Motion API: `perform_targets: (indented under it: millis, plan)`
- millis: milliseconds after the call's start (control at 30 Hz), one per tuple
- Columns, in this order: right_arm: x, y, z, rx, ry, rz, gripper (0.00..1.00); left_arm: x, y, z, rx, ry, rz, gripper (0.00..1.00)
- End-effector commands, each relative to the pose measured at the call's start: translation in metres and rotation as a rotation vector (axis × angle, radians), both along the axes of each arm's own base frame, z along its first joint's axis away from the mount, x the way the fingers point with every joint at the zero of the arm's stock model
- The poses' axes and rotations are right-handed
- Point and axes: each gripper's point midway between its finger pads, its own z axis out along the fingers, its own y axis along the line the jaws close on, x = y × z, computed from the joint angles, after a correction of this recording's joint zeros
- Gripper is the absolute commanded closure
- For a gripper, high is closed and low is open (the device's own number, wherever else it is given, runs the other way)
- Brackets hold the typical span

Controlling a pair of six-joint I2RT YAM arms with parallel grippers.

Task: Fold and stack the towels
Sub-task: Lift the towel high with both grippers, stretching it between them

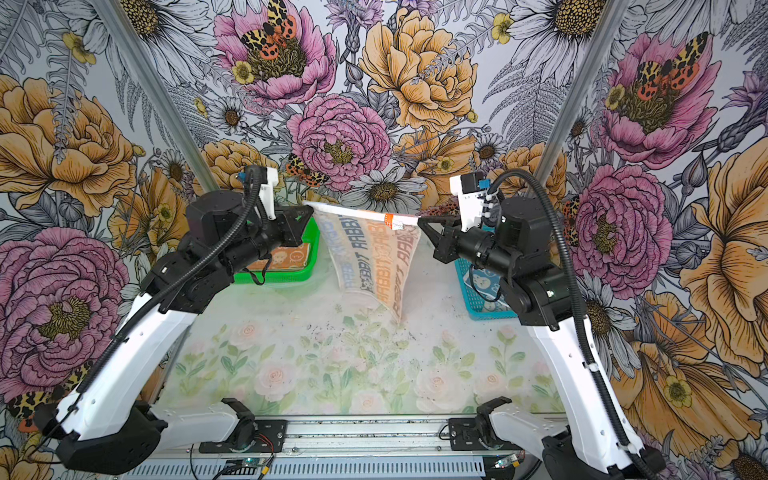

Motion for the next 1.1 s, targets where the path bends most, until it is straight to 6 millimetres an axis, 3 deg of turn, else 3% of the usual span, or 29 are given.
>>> perform_targets:
  millis: [0, 100, 200, 300, 367, 467, 600, 833, 900, 1067]
  plan:
    - [-0.046, -0.004, 0.023, 0.043, -0.012, 0.071, 1.00, -0.034, 0.007, 0.009, -0.044, 0.003, -0.015, 1.00]
    - [-0.074, -0.007, 0.033, 0.059, -0.027, 0.112, 1.00, -0.061, 0.010, 0.017, -0.082, 0.000, -0.035, 1.00]
    - [-0.084, -0.012, 0.029, 0.060, -0.014, 0.105, 1.00, -0.076, 0.012, 0.018, -0.128, 0.019, -0.055, 1.00]
    - [-0.067, -0.014, 0.020, 0.054, 0.032, 0.052, 1.00, -0.072, 0.012, 0.010, -0.116, 0.041, -0.037, 1.00]
    - [-0.046, -0.010, 0.008, 0.036, 0.085, 0.032, 1.00, -0.056, 0.018, 0.003, -0.089, 0.056, 0.027, 1.00]
    - [0.005, -0.008, -0.028, -0.001, 0.209, -0.022, 1.00, -0.017, 0.019, -0.019, -0.075, 0.141, 0.035, 1.00]
    - [0.082, -0.015, -0.089, -0.084, 0.360, -0.113, 1.00, 0.059, 0.023, -0.070, -0.037, 0.276, 0.064, 1.00]
    - [0.206, -0.022, -0.174, -0.124, 0.540, -0.150, 1.00, 0.179, 0.003, -0.158, -0.006, 0.459, 0.008, 1.00]
    - [0.233, -0.022, -0.195, -0.120, 0.576, -0.139, 1.00, 0.210, -0.002, -0.191, 0.007, 0.508, 0.003, 1.00]
    - [0.284, -0.036, -0.241, -0.120, 0.631, -0.157, 1.00, 0.258, -0.010, -0.235, 0.015, 0.554, -0.010, 1.00]
